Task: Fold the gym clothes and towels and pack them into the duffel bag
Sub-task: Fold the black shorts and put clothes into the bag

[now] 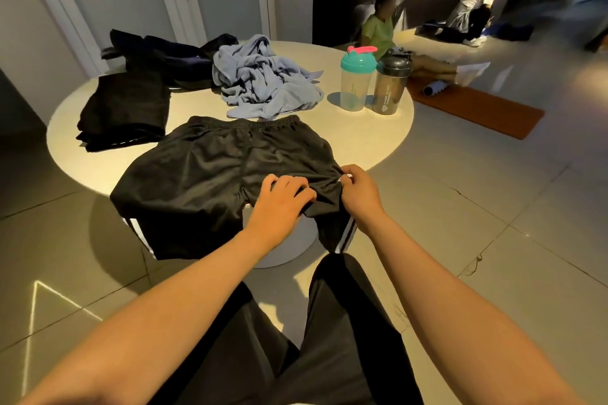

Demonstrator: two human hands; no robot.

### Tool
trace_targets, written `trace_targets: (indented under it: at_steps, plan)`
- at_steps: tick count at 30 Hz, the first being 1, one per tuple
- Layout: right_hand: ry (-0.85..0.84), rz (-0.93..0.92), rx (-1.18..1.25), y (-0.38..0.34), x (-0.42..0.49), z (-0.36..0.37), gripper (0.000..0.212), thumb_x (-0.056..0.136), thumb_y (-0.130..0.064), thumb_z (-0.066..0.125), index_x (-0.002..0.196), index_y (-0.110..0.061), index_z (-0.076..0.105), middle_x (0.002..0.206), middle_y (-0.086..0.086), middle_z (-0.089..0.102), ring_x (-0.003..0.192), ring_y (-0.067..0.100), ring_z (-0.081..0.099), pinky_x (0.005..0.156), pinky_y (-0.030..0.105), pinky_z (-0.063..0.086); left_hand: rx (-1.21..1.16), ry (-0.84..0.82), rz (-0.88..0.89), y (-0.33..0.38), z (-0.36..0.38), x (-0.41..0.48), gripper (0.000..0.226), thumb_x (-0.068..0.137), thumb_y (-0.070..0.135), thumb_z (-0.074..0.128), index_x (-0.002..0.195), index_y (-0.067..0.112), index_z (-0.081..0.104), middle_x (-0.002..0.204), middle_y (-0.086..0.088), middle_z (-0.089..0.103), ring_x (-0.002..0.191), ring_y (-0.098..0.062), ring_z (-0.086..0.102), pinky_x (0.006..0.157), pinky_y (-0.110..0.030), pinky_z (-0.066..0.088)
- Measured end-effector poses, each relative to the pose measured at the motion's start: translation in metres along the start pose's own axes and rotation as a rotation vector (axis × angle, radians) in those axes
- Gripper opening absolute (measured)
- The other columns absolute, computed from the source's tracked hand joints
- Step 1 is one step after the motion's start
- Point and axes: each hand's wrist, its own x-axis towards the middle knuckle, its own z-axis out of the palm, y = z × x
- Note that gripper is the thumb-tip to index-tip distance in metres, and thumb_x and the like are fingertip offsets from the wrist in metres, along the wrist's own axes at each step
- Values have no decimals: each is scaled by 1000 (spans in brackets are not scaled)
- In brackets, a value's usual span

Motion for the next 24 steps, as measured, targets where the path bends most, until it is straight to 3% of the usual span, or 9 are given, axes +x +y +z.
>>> trace_targets:
  at_steps: [3,6,9,12,14,17,19,21,24]
  plan:
    - [106,-85,-128,6,1,-10,26,106,-17,40,122,-16,60,110,4,56,92,20,55,81,28,42,-212,48,10,-16,-7,4,18,93,22,67,111,21,71,119,3,69,111,-21,62,96,-37,41]
    - [271,-126,-247,8,4,-12,26,106,-21,43,126,-25,60,118,4,45,107,25,49,92,27,31,-326,-47,-46,-24,-19,5,43,103,37,37,119,15,71,119,1,71,112,-20,61,105,-37,40]
    - [274,-175,-359,6,-4,4,28,105,-29,42,127,-31,59,125,3,45,119,25,38,97,35,24,-231,-54,-63,-17,-28,7,55,103,38,20,107,11,68,105,-1,70,99,-23,61,116,-38,29]
    - [291,-109,-269,8,-21,15,32,99,-37,51,130,-30,50,126,5,39,121,25,33,99,35,23,-229,-19,-124,-9,-26,7,36,106,29,33,110,15,67,110,2,69,105,-17,61,123,-35,11]
    - [274,31,-169,15,-30,20,49,93,-44,58,136,-31,39,131,7,36,125,27,32,106,39,25,-267,-16,-173,-3,-23,2,28,105,28,42,117,17,65,121,5,66,116,-13,58,125,-40,6]
    - [109,116,61,27,-40,24,63,86,-44,66,136,-40,27,136,5,45,124,27,48,110,50,38,-255,21,-207,7,-14,-12,20,101,30,53,116,21,62,136,6,57,137,-15,44,125,-47,3]
    - [15,93,237,33,-45,23,60,89,-26,67,133,-40,29,128,2,55,111,22,60,99,47,51,-228,162,-290,21,-8,-28,13,93,30,64,103,22,60,126,2,55,128,-22,45,115,-46,22]
    - [32,66,245,36,-47,20,47,95,-15,59,133,-31,38,122,-1,58,105,18,61,88,36,53,-298,295,-454,40,-3,-45,17,90,31,68,89,22,54,103,4,51,106,-20,43,97,-32,28]
    - [81,22,215,34,-50,17,32,103,-18,48,133,-26,46,117,-5,57,103,17,57,81,28,43,-870,212,-843,66,8,-58,32,95,33,66,81,15,43,76,3,42,75,-16,41,73,-28,33]
